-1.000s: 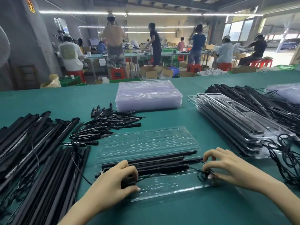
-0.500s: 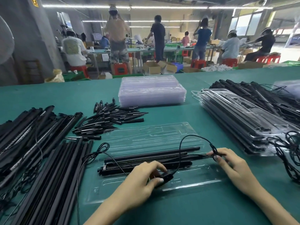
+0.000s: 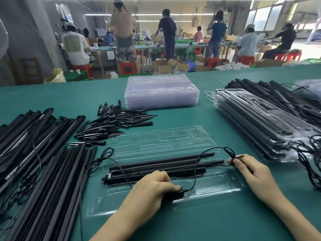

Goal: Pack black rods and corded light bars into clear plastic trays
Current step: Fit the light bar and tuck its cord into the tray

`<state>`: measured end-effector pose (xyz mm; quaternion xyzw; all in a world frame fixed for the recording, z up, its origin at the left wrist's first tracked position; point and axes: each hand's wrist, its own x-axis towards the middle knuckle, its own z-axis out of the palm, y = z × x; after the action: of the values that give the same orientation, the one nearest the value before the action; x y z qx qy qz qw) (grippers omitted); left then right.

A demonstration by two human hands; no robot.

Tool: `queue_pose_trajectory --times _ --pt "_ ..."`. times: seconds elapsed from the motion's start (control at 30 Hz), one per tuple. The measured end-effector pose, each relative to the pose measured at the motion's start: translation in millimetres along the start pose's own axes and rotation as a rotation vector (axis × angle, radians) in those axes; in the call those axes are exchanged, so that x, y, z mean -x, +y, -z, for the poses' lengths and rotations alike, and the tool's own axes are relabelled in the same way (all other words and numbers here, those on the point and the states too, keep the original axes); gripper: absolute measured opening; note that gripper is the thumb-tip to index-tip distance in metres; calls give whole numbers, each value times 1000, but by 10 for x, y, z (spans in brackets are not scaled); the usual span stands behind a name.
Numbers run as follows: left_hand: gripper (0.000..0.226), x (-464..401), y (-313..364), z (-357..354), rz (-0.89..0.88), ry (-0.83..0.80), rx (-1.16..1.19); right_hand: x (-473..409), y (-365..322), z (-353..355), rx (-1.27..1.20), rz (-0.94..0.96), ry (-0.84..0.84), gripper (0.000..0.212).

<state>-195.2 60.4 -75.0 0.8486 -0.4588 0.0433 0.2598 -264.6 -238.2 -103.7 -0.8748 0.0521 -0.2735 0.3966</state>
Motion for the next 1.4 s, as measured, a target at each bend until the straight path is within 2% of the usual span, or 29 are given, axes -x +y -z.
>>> queue_pose_trajectory --times 0.13,0.23,0.37,0.53,0.7,0.8,0.93,1.1,1.17,1.23,1.33,1.4 --pt "25 19 -11 27 -34 -55 26 2 -18 6 5 -10 -4 22" --pt "14 -40 5 29 72 -78 110 6 -51 7 4 -5 -7 20" --pt "20 -195 10 79 336 -164 255 9 -70 20 -6 -15 -11 20" --pt "19 -311 70 96 396 -250 137 15 -69 19 1 -19 -12 20" --pt "19 -282 31 121 459 -254 194 5 -93 14 -9 -23 -17 19" --pt "20 -292 50 137 439 -267 118 30 -113 16 -61 -41 -10 17" --pt "18 -195 17 108 418 -234 192 77 -176 19 -221 -30 -2 24" --pt "9 -166 -6 134 318 -133 268 69 -202 18 -293 -60 182 36" --pt "16 -259 45 112 256 -41 201 51 -216 17 -301 -57 199 30" --pt "29 -393 111 61 178 -8 106 39 -232 27 -307 -47 173 34" --pt "48 -561 96 -80 65 -165 -148 59 -250 102 -372 -47 44 51" --pt "52 -605 -9 -144 59 -283 -301 72 -235 207 -313 -9 -41 61"
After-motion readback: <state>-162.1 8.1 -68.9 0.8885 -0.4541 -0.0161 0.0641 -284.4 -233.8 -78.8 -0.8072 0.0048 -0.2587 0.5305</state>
